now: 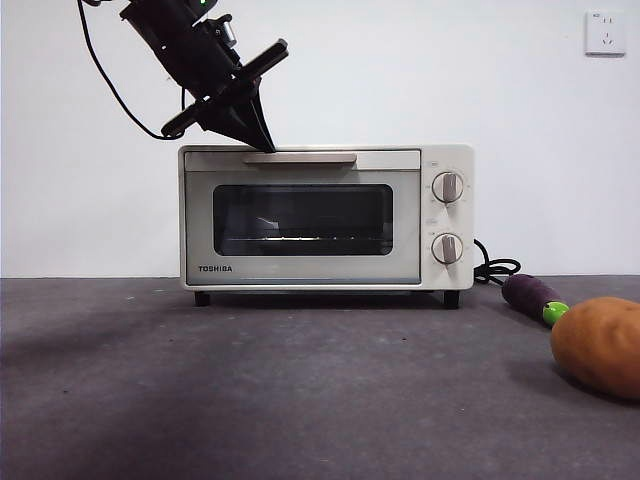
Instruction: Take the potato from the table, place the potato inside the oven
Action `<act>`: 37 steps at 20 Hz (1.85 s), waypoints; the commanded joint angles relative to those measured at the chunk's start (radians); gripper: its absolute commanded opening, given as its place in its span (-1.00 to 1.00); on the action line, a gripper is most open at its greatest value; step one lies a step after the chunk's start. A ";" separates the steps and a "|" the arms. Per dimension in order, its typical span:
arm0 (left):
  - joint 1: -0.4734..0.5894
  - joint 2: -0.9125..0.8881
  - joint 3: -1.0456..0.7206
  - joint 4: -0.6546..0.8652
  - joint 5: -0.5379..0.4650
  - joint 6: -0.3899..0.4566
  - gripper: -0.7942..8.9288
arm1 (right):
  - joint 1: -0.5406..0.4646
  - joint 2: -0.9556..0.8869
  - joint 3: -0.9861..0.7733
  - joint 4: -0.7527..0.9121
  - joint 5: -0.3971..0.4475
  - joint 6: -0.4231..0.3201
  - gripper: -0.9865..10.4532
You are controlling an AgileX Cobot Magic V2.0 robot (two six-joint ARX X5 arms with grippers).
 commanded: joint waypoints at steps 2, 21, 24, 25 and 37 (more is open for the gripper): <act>-0.006 0.021 -0.007 -0.085 -0.019 0.059 -0.85 | 0.000 0.001 0.006 0.000 -0.004 -0.011 -0.83; -0.113 0.021 -0.008 -0.364 -0.282 0.252 -0.85 | 0.000 0.001 0.006 -0.059 -0.004 -0.042 -0.83; -0.128 0.021 -0.012 -0.386 -0.326 0.254 -0.85 | 0.000 0.001 0.006 -0.078 -0.003 -0.057 -0.83; -0.134 0.021 -0.012 -0.391 -0.341 0.254 -0.85 | 0.000 0.000 0.006 -0.081 -0.004 -0.061 -0.83; -0.228 0.058 -0.020 -0.436 -0.343 0.220 -0.85 | 0.000 0.000 0.006 -0.096 -0.003 -0.087 -0.83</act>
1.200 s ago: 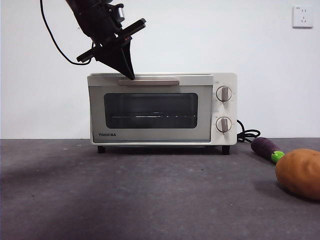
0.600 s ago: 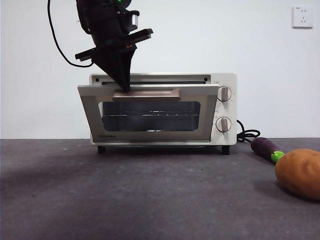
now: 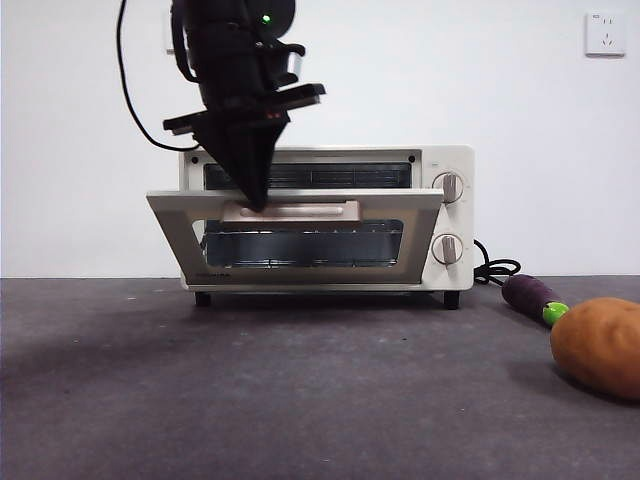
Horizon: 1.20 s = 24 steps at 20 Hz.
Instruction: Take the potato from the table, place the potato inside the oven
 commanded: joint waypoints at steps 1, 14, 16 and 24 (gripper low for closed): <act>-0.020 0.068 -0.013 0.027 -0.014 -0.022 -0.85 | 0.000 0.000 0.006 0.001 -0.003 -0.024 -0.83; -0.055 0.124 -0.014 -0.045 0.018 -0.048 -0.85 | 0.000 0.000 0.006 -0.001 -0.003 -0.025 -0.83; -0.055 0.125 -0.014 -0.053 0.032 -0.047 -0.85 | 0.000 0.000 0.006 -0.009 -0.003 -0.026 -0.83; -0.064 0.091 -0.013 -0.148 0.061 -0.016 -0.85 | 0.000 0.001 0.006 -0.041 -0.003 -0.051 -0.83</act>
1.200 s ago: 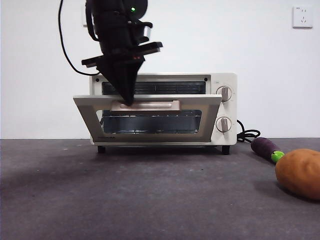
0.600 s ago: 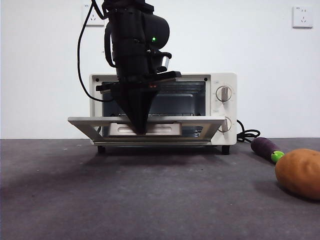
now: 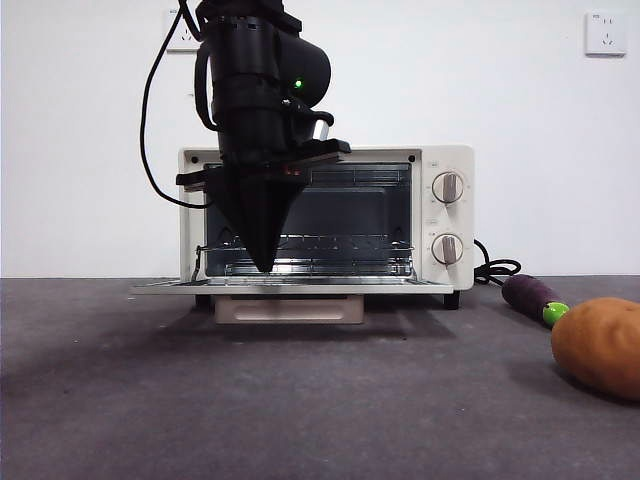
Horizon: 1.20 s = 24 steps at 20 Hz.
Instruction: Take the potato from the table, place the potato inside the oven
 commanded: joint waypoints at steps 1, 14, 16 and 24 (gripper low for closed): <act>-0.011 -0.036 0.000 -0.018 0.003 0.017 -0.85 | 0.000 0.002 0.006 -0.011 -0.003 -0.019 -0.83; -0.069 -0.623 0.000 -0.018 -0.003 0.016 -0.85 | 0.001 0.002 0.005 -0.087 -0.003 -0.064 -0.48; -0.069 -0.720 0.000 -0.020 -0.047 0.016 -0.85 | 0.001 0.003 0.005 -0.105 -0.002 -0.060 -0.48; -0.069 -1.110 -0.308 -0.020 -0.074 -0.042 -0.85 | 0.105 0.044 0.003 -0.119 0.095 0.018 -0.07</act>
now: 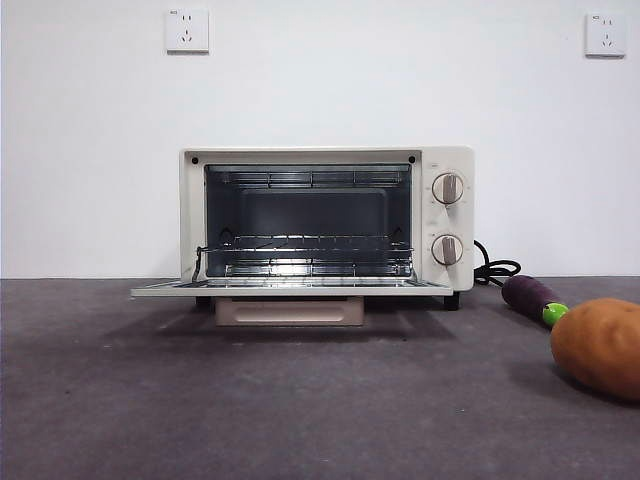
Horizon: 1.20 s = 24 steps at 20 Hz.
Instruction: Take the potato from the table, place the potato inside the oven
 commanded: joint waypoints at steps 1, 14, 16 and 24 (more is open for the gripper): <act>-0.003 -0.098 -0.142 -0.002 -0.064 -0.057 -0.85 | 0.072 0.039 0.003 -0.010 0.004 0.021 0.02; -0.002 -0.443 -0.524 -0.002 -0.233 -0.136 -0.85 | 0.345 0.444 -0.001 0.066 0.252 0.107 0.02; -0.002 -0.458 -0.524 -0.002 -0.250 -0.132 -0.85 | 0.343 0.474 -0.022 0.093 0.264 0.116 0.01; -0.002 -0.457 -0.524 -0.002 -0.274 -0.120 -0.85 | 0.342 0.484 -0.270 0.344 0.282 0.187 0.01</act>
